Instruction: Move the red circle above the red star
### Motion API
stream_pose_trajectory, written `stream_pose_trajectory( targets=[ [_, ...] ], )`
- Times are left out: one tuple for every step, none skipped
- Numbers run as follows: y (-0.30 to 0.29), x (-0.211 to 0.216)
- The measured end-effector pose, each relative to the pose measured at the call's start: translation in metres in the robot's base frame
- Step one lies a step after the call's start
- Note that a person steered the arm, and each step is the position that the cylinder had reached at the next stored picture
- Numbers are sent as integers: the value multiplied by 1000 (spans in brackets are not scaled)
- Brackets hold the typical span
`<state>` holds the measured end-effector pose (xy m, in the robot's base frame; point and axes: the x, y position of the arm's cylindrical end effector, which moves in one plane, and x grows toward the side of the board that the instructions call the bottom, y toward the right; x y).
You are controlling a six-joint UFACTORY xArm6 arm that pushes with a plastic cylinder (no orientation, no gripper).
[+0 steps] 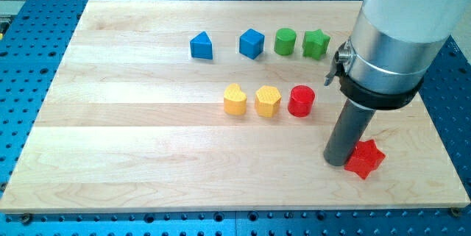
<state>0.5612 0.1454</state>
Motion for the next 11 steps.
stream_pose_trajectory(
  targets=[
    [68,4],
    [34,4],
    [-11,-18],
    [-81,-41],
    [-61,-122],
    [-33,-130],
    [40,-106],
    [86,-94],
    [100,-125],
    [122,-105],
    [110,-77]
  ],
)
